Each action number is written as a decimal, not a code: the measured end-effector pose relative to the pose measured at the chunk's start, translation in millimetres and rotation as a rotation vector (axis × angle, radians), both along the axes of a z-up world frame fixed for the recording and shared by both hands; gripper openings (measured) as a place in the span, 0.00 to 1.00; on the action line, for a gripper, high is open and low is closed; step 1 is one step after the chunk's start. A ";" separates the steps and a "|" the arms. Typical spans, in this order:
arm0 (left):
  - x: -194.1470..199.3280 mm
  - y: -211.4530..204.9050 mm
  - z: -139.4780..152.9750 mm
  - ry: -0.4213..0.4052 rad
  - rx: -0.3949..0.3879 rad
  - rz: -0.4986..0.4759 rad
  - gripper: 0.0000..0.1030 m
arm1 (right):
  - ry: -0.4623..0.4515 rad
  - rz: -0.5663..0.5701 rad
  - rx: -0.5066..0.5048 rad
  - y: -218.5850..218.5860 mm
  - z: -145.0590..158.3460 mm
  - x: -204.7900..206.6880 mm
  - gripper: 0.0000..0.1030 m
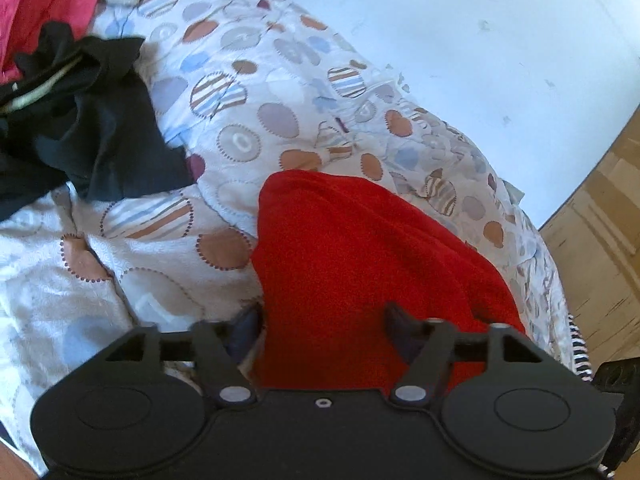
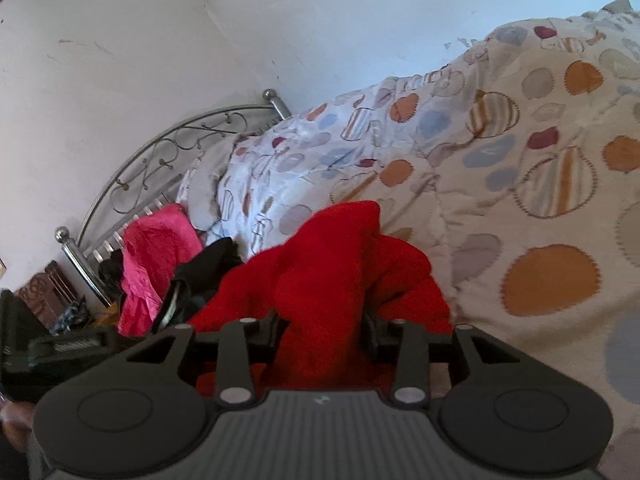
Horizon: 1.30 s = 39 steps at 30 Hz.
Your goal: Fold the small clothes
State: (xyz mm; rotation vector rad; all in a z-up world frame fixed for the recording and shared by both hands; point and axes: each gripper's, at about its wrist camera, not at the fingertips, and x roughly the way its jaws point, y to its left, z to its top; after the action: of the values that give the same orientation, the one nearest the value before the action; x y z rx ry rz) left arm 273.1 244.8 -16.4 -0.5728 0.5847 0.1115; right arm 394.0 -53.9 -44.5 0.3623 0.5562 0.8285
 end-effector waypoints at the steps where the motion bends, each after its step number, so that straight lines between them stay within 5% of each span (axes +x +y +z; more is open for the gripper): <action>1: -2.6 -5.8 2.2 0.000 0.022 0.003 0.73 | -0.009 -0.004 -0.007 -3.3 1.7 -3.1 0.49; 5: -15.7 -25.6 8.8 0.003 0.076 0.024 0.86 | -0.051 -0.037 -0.001 -24.0 11.9 -24.2 0.67; 10: -32.5 -38.0 4.2 0.011 0.071 0.046 0.90 | -0.119 -0.036 0.042 -45.6 26.8 -58.9 0.84; 14: -32.0 -48.8 -7.9 0.032 0.058 0.035 0.90 | -0.161 -0.052 -0.018 -50.1 24.9 -82.0 0.85; 25: -28.5 -72.4 -17.8 0.038 0.106 0.056 0.93 | -0.095 -0.140 -0.116 -58.6 -5.9 -86.6 0.85; 33: -39.5 -73.1 0.0 0.037 0.137 0.116 0.94 | -0.183 -0.184 -0.089 -74.8 21.8 -111.8 0.95; 39: -79.7 -89.1 20.7 -0.039 0.165 0.127 0.98 | -0.304 -0.208 -0.095 -95.5 47.7 -153.7 1.00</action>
State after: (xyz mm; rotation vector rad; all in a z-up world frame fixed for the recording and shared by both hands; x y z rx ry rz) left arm 193.4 155.7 4.3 -0.4502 0.4962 0.2660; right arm 240.3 -149.4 3.1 0.1972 0.2673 0.6389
